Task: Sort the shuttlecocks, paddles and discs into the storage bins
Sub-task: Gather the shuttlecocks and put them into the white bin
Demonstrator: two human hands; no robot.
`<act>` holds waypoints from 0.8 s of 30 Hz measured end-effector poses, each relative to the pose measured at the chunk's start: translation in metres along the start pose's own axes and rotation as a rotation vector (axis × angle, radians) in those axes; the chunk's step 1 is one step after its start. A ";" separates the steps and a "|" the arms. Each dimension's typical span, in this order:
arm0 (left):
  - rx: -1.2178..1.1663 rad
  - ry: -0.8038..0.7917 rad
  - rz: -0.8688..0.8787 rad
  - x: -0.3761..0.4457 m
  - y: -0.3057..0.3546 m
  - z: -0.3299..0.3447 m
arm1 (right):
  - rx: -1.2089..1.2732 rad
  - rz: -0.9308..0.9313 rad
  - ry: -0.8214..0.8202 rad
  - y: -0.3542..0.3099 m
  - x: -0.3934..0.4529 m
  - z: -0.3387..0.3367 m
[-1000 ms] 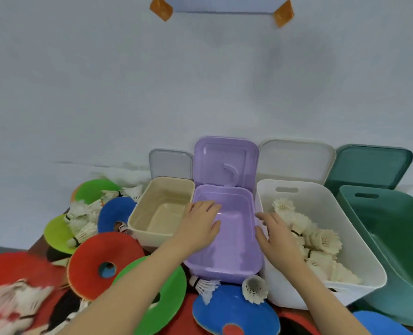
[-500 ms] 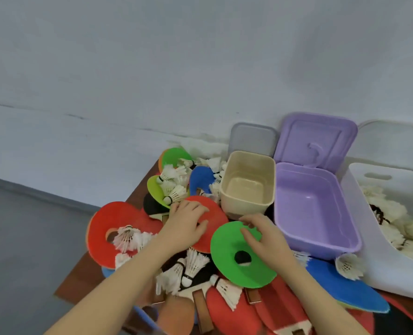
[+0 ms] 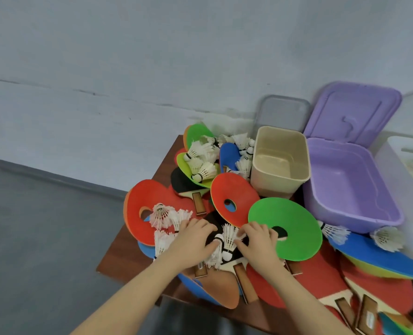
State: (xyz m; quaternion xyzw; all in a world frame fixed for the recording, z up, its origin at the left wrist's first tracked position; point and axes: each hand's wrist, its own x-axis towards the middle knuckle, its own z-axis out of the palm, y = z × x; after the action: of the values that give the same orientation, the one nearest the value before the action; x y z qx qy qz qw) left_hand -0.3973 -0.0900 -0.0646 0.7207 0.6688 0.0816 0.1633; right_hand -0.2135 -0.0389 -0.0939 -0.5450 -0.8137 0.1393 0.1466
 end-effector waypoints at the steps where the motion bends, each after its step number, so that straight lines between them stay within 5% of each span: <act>1: -0.016 -0.035 -0.010 0.001 0.001 0.000 | -0.003 0.013 0.012 -0.001 -0.001 0.001; 9: -0.093 -0.241 -0.079 0.009 0.002 0.014 | -0.021 0.029 0.030 0.005 -0.013 0.008; 15: -0.182 -0.237 -0.086 0.008 0.000 0.023 | 0.060 0.042 0.112 0.006 -0.019 0.011; 24: -0.433 0.074 -0.112 0.002 -0.001 0.008 | 0.310 -0.091 0.140 0.002 -0.013 -0.010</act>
State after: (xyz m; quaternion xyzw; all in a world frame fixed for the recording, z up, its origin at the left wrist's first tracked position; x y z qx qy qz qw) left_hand -0.3955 -0.0892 -0.0731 0.6270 0.6802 0.2404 0.2940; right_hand -0.2036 -0.0493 -0.0868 -0.4867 -0.7941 0.2181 0.2915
